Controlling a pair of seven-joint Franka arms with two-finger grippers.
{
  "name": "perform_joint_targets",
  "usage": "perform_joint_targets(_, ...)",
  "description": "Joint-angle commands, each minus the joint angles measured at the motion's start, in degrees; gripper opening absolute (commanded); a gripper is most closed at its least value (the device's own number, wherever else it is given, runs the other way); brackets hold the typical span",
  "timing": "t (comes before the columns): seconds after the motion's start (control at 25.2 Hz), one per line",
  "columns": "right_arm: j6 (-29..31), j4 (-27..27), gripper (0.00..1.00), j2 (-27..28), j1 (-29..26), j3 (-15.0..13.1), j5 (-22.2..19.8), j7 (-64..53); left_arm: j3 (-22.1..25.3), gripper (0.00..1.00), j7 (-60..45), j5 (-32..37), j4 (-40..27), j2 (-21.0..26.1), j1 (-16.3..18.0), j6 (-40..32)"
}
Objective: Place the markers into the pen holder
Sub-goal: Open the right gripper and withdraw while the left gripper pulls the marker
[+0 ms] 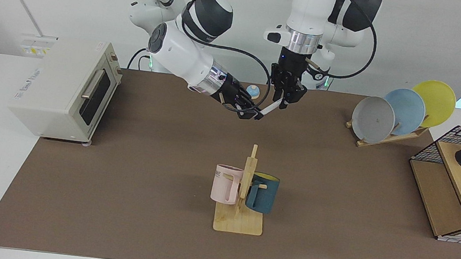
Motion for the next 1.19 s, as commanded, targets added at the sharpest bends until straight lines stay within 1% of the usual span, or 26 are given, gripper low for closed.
perform_joint_targets(0.0,0.46,0.29,0.0,0.24,-0.21,0.05,-0.58,-0.33,-0.01,0.0,-0.26,-0.17,1.15,0.62,-0.89,-0.11)
perform_joint_targets(0.24,0.11,0.11,0.0,0.06,-0.3,0.05,-0.58,-1.3,0.08,0.0,-0.17,-0.26,1.15,0.53,-0.8,-0.11)
perform_joint_targets(0.28,0.02,-0.06,0.07,-0.02,-0.3,-0.04,-0.58,-1.3,0.08,0.0,-0.08,-0.26,1.15,0.53,-0.72,-0.28)
perform_joint_targets(0.32,0.02,-0.5,0.29,-0.11,-0.3,-0.04,-0.58,-1.39,0.17,0.0,-0.08,-0.26,1.06,0.53,-0.63,-0.81)
perform_joint_targets(0.36,0.02,-0.76,0.48,-0.29,-0.3,-0.04,-0.58,-1.48,0.26,0.0,0.0,-0.26,1.06,0.44,-0.45,-1.25)
perform_joint_targets(0.44,0.02,-0.85,1.0,-0.38,-0.03,-0.21,-1.72,-1.3,0.78,0.0,0.0,-0.26,0.89,0.35,-0.28,-3.08)
perform_joint_targets(0.48,-0.15,-0.85,1.0,-0.64,0.14,-0.22,-3.47,-1.56,0.96,0.0,0.09,-0.09,0.89,0.27,-0.1,-4.4)
perform_joint_targets(0.56,-1.12,-0.85,1.0,-1.51,0.23,0.05,-9.17,-3.57,1.14,0.0,0.09,0.18,0.8,0.09,0.51,-6.25)
perform_joint_targets(0.63,-2.78,-0.85,1.0,-2.57,0.32,0.05,-13.05,-7.43,1.92,0.0,0.97,0.18,0.54,0.18,1.91,-7.13)
perform_joint_targets(0.75,-7.61,-1.03,1.0,-4.41,-0.12,-0.21,-17.7,-16.91,3.68,0.0,4.04,0.18,0.27,0.18,3.41,-8.8)
perform_joint_targets(0.87,-12.1,-1.64,1.0,-6.61,-0.91,-0.48,-26.48,-29.21,6.84,0.0,7.64,0.0,-0.52,-0.17,5.08,-10.38)
perform_joint_targets(0.99,-13.78,-3.31,1.0,-9.07,-2.49,-0.57,-35.01,-39.59,8.52,0.0,11.51,-0.17,-2.45,-0.87,8.06,-11.09)
perform_joint_targets(1.07,-14.21,-4.1,1.0,-10.21,-4.5,-0.48,-38.62,-46.09,8.52,0.0,13.88,-0.08,-3.5,-1.49,11.04,-12.32)
perform_joint_targets(1.15,-15.0,-4.11,1.0,-10.48,-6.44,-0.57,-41.09,-52.6,8.52,0.0,16.95,0.35,-3.95,-1.67,14.03,-12.59)
